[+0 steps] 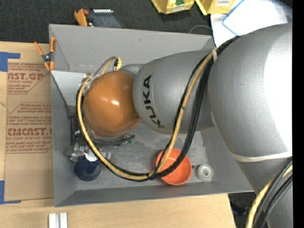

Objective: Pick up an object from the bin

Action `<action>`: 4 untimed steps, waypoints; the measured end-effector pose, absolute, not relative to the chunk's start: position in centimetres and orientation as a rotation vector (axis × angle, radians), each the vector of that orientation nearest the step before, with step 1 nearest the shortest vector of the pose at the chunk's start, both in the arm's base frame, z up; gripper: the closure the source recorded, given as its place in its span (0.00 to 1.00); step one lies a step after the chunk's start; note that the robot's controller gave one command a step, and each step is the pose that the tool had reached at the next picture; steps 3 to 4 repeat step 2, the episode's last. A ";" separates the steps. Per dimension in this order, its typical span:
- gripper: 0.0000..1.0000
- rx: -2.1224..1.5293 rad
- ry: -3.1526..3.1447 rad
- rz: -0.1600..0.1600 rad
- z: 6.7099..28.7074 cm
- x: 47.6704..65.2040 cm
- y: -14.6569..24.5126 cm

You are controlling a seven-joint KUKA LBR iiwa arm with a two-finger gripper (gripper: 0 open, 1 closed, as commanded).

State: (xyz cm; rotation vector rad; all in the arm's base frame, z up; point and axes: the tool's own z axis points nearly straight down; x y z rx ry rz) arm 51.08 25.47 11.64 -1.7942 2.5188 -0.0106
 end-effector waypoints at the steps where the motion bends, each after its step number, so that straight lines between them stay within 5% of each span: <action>1: 1.00 -1.794 2.519 -0.010 11.6 51.1 25.5; 4: 1.00 -1.794 2.519 -0.010 11.6 51.1 25.5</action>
Offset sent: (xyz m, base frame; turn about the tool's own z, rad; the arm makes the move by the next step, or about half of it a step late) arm 0.0000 0.0002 0.0181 -0.0002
